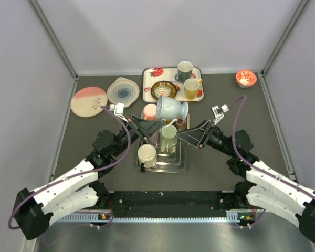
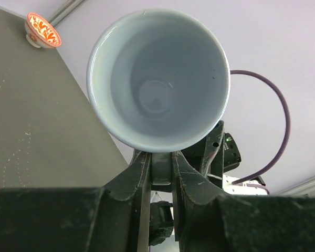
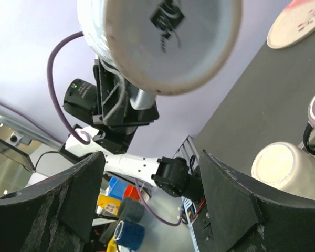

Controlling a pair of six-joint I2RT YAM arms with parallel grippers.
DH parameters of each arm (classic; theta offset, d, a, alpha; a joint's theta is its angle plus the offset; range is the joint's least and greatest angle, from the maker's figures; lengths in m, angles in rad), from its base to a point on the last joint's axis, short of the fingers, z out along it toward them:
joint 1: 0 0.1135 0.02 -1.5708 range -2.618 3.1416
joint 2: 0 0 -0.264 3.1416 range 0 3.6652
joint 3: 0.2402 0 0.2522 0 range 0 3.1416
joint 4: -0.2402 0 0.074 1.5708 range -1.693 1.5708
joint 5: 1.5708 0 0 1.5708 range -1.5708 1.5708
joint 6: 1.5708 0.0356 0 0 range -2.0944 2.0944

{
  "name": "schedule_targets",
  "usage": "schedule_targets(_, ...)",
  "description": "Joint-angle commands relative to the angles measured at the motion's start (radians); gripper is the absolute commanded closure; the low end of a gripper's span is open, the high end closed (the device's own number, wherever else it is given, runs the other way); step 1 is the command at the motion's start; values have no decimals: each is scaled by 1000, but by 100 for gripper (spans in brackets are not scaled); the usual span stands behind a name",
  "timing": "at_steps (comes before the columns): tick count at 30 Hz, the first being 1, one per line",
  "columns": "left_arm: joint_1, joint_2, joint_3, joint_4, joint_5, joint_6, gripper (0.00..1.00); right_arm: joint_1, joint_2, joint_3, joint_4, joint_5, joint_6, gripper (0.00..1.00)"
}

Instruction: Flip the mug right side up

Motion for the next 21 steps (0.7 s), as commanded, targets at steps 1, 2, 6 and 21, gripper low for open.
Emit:
schedule_targets(1, -15, 11, 46, 175, -4, -28, 100, 10, -23, 85, -10, 29, -97, 27)
schedule_targets(2, -19, 18, 52, 173, 5, -33, 100, 10, -23, 92, -12, 32, -110, 27)
schedule_targets(6, -33, 43, 48, 191, 15, -45, 100, 7, 2, 105, 3, 29, -124, 27)
schedule_targets(21, -84, 57, 43, 227, 67, -65, 100, 7, 53, 94, 124, 70, -92, 36)
